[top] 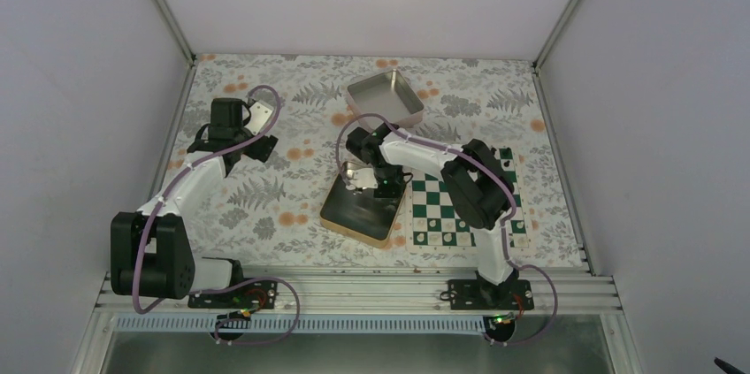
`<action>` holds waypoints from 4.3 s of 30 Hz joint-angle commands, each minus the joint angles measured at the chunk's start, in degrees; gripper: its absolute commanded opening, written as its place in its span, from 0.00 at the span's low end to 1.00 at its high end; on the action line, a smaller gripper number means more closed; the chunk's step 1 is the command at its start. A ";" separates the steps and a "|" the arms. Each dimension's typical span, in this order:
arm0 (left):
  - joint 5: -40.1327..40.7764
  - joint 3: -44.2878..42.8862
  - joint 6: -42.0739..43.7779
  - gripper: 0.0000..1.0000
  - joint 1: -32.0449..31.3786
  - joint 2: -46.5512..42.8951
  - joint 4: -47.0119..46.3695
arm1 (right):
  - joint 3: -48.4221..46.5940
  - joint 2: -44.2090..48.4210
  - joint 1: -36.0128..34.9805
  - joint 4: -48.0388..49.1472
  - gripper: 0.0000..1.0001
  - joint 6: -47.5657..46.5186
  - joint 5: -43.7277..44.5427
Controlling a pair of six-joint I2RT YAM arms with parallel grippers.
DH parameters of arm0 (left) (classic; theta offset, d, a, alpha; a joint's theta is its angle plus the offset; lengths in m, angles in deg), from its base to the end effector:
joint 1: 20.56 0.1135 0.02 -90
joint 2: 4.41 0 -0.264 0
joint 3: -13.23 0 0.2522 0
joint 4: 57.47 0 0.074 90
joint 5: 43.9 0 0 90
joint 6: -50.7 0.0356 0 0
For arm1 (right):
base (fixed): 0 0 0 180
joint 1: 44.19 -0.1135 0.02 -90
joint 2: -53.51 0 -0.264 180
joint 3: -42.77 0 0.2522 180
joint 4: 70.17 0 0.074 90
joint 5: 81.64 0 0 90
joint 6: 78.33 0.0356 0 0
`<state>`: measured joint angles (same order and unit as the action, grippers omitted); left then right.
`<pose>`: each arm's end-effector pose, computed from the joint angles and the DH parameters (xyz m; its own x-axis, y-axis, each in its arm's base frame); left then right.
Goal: Set up the chess pieces on the board
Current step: Pick up the chess piece from the storage box, then place the chess piece on the chessboard.
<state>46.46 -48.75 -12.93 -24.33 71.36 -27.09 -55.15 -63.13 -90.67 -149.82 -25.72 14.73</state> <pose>0.2781 -0.0181 0.2329 -0.5957 0.4844 -0.6407 0.3637 0.8739 0.3225 0.2517 0.2593 0.1603 -0.0969 -0.9785 0.1823 -0.9951 0.0988 0.0012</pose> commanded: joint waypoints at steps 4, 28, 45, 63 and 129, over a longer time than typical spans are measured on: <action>-0.89 -0.97 -0.10 1.00 -0.19 -0.71 0.32 | 1.12 0.27 -0.53 -0.74 0.21 0.95 1.09; -0.54 -0.92 -0.09 1.00 -0.18 -0.40 0.16 | -5.29 7.29 -0.33 -0.82 0.04 -0.73 -2.59; 1.64 -1.08 0.17 1.00 -0.18 1.39 -0.04 | 16.10 33.81 21.74 -1.81 0.05 -6.95 -1.21; 4.71 1.46 2.09 1.00 -0.12 5.22 -2.77 | 33.77 44.44 62.55 6.76 0.05 -34.93 -5.77; 6.05 3.22 4.08 1.00 1.81 12.29 -3.44 | 41.91 38.22 75.31 11.69 0.06 -48.87 -14.33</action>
<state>52.99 -44.82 -9.72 -22.30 83.01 -31.13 -12.77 -24.31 -15.97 -137.62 -74.04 0.11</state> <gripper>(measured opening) 0.999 0.074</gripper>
